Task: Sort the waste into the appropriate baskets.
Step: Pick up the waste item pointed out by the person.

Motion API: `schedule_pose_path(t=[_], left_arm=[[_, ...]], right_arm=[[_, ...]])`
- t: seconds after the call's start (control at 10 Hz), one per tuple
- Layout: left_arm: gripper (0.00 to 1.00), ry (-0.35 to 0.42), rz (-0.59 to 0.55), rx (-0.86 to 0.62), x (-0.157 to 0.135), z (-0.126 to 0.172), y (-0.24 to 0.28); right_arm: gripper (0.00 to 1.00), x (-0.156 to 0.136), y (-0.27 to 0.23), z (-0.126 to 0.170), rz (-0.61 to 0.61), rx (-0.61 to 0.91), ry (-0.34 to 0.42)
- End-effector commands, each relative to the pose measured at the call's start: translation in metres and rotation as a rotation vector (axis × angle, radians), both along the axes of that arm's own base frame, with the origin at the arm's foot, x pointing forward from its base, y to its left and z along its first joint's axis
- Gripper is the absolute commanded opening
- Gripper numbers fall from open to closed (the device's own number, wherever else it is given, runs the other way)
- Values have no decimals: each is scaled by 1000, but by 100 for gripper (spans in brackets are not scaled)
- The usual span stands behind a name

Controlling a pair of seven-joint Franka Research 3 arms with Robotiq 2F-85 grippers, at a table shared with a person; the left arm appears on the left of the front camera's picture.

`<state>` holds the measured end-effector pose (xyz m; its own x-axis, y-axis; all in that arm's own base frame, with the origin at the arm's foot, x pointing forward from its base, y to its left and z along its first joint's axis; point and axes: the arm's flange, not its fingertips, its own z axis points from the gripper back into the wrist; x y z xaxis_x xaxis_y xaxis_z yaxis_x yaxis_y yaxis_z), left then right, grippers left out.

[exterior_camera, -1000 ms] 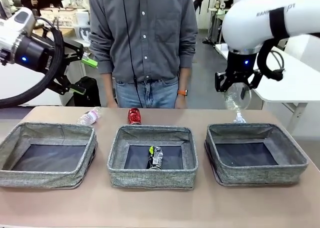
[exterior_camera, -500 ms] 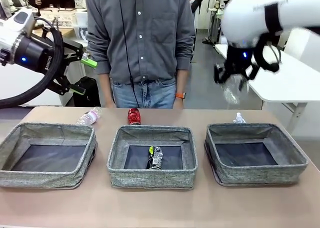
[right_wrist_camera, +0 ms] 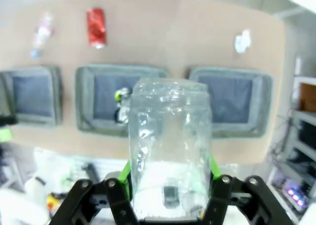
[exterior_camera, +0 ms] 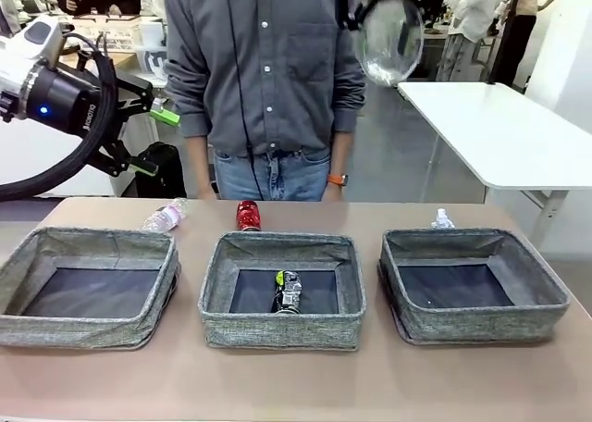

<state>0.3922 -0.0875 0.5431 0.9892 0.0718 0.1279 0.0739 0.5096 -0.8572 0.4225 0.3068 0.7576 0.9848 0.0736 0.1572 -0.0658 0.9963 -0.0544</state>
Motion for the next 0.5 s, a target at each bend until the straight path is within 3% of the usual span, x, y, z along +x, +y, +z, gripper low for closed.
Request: schedule_pose_path(t=[0.0,0.2,0.4], left_arm=[[100,-4,-8,3,-1,2,2],[100,-4,-8,3,-1,2,2],[100,-4,-8,3,-1,2,2]], right_arm=[[58,29,47,39,8,41,37],[58,15,62,58,58,150,59],[58,9,81,53,100,154,62]])
